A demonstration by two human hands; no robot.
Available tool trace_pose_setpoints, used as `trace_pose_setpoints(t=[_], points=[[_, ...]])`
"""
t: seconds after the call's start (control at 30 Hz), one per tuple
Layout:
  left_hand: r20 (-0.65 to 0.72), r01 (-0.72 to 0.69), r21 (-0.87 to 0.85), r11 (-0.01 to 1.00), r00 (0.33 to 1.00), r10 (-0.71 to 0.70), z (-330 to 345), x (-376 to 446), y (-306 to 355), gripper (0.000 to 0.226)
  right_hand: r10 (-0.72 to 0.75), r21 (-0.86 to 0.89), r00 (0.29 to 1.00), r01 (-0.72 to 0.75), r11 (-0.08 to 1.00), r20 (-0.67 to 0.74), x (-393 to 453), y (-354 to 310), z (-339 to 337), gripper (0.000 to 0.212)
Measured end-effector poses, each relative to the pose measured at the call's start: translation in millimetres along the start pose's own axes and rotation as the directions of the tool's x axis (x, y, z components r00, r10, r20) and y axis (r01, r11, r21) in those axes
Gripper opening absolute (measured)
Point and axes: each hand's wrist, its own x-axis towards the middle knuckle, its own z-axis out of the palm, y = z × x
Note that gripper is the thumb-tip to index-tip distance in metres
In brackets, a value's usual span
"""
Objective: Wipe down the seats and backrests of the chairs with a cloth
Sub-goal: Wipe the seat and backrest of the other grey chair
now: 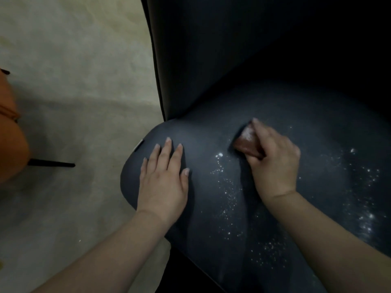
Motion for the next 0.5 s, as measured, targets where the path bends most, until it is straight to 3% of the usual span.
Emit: trace_pose_setpoints(t=[0.07, 0.2, 0.3, 0.43, 0.5], points=[[-0.006, 0.001, 0.011, 1.000, 1.000, -0.001, 2, 0, 0, 0.058, -0.080, -0.100, 0.995, 0.086, 0.991, 0.065, -10, -5, 5, 0.070], [0.001, -0.015, 0.019, 1.000, 1.000, 0.015, 4, 0, -3, 0.059, -0.082, -0.238, 0.993, 0.101, 0.966, 0.088, -48, 13, -1, 0.071], [-0.002, -0.019, 0.029, 0.999, 1.000, 0.019, 6, 0, -5, 0.059, -0.115, -0.215, 0.989, 0.132, 0.968, 0.089, -27, 15, -2, 0.071], [-0.029, -0.019, 0.041, 0.999, 0.999, 0.020, 10, 0, -5, 0.059, 0.070, -0.173, 0.998, -0.068, 0.982, 0.001, 44, -9, 18, 0.057], [-0.036, -0.015, 0.049, 0.999, 0.999, 0.017, 12, 0, -4, 0.059, 0.001, -0.158, 0.999, 0.006, 0.987, 0.040, 38, -18, 21, 0.059]])
